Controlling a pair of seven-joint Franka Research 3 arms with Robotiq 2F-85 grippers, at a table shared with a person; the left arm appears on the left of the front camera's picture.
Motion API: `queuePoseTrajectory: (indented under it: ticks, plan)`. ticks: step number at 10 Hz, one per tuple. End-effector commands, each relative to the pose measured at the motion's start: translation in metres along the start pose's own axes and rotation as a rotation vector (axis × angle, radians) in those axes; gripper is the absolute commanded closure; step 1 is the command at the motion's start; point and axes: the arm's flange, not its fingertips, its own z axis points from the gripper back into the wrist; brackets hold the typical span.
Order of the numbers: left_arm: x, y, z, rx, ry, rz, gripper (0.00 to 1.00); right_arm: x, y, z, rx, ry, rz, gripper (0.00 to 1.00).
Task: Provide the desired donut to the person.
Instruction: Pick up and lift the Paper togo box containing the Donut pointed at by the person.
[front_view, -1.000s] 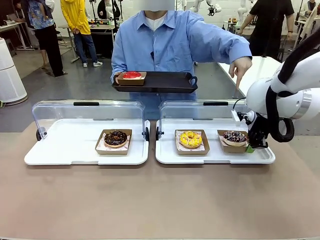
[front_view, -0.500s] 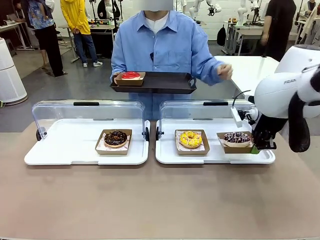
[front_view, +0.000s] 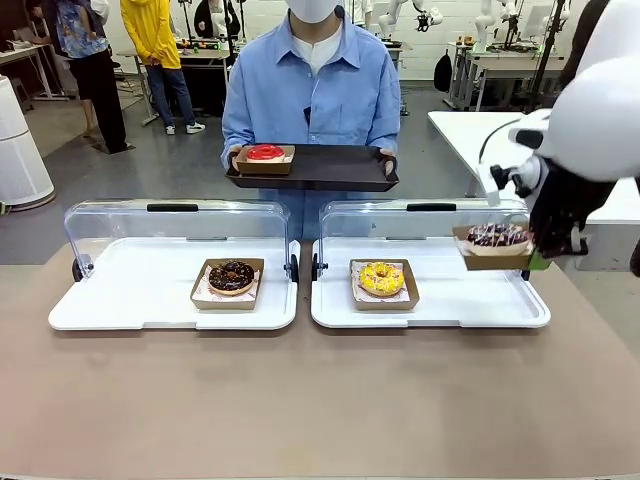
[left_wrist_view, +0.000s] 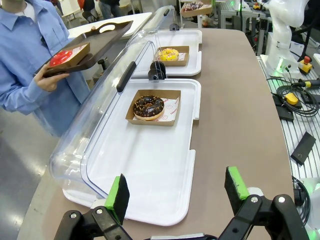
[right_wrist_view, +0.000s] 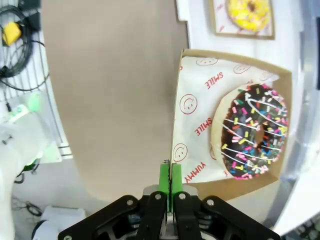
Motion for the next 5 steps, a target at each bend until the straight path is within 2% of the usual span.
queuePoseTrajectory:
  ticks: [1, 5]
  plan:
    - [0.0, -0.001, 0.002, 0.004, -0.005, -0.003, 0.0, 0.012, -0.011, 0.031, 0.03, 0.055, -0.069, 1.0]
    - [0.0, -0.001, 0.002, 0.004, -0.005, -0.003, 0.0, 0.016, -0.041, 0.072, 0.142, 0.011, -0.125, 1.0]
